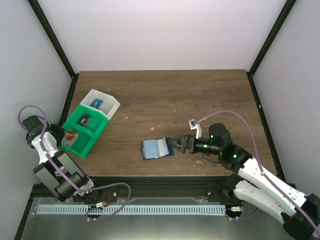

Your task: Take the credit cards out of the card holder

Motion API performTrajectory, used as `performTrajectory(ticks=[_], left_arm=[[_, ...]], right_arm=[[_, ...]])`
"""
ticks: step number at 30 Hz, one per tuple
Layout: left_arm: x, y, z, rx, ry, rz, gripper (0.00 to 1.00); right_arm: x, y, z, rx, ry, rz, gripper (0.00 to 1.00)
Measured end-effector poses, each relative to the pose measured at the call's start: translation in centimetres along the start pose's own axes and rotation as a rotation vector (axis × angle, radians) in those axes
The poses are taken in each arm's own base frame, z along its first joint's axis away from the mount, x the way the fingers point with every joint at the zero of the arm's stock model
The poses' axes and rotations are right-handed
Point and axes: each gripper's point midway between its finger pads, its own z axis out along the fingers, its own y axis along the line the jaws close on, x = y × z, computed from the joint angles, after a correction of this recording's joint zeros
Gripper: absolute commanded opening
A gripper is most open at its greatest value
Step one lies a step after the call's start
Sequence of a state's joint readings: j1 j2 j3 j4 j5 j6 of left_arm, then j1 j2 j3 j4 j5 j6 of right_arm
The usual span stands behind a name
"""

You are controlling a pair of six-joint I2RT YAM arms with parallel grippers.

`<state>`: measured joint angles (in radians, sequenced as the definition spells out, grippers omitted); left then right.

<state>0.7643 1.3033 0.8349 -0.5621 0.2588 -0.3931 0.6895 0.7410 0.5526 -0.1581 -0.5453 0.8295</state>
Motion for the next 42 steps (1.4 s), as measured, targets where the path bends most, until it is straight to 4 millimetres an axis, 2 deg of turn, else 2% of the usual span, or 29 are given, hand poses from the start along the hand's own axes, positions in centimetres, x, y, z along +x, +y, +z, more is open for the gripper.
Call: performTrajectory(ticks=[5, 7, 12, 15, 18, 21, 24, 29, 32, 38, 42], left_arm=[[-0.9, -0.5, -1.5, 0.009, -0.064, -0.006, 0.36], [-1.2, -1.0, -2.2, 0.028, -0.090, -0.015, 0.38], [-1.5, -3.1, -3.2, 0.107, -0.123, 0.002, 0.26], [-0.4, -5.5, -2.7, 0.173, -0.099, 0.051, 0.16], [0.6, -6.9, -1.6, 0.218, -0.054, 0.080, 0.14], [1.0, -6.2, 0.2, 0.190, -0.018, 0.066, 0.13], [1.6, -4.6, 2.1, 0.126, 0.013, 0.047, 0.12], [3.7, -1.8, 4.4, 0.034, 0.072, 0.021, 0.12], [4.2, -1.2, 4.7, 0.011, 0.078, 0.016, 0.12], [3.6, -1.0, 4.7, -0.004, 0.050, 0.016, 0.14], [3.4, -1.0, 4.3, -0.011, 0.040, 0.018, 0.23]], right_arm=[[-0.1, 0.0, 0.0, 0.002, -0.004, 0.002, 1.00], [-0.1, 0.0, 0.0, 0.004, -0.008, 0.003, 1.00], [-0.3, 0.0, -0.2, 0.006, -0.021, 0.010, 1.00], [-0.4, 0.0, -0.2, 0.008, -0.026, 0.017, 1.00], [-0.3, -0.2, -0.2, 0.012, -0.025, 0.024, 1.00], [0.0, -0.7, -0.2, 0.023, -0.021, 0.032, 1.00], [0.1, -0.8, -0.4, 0.029, -0.026, 0.039, 1.00], [0.1, -0.8, -0.7, 0.030, -0.040, 0.042, 1.00], [0.1, -0.9, -0.6, 0.036, -0.039, 0.046, 1.00], [0.1, -1.2, -0.4, 0.042, -0.037, 0.055, 1.00], [0.2, -1.2, -0.4, 0.043, -0.037, 0.055, 1.00]])
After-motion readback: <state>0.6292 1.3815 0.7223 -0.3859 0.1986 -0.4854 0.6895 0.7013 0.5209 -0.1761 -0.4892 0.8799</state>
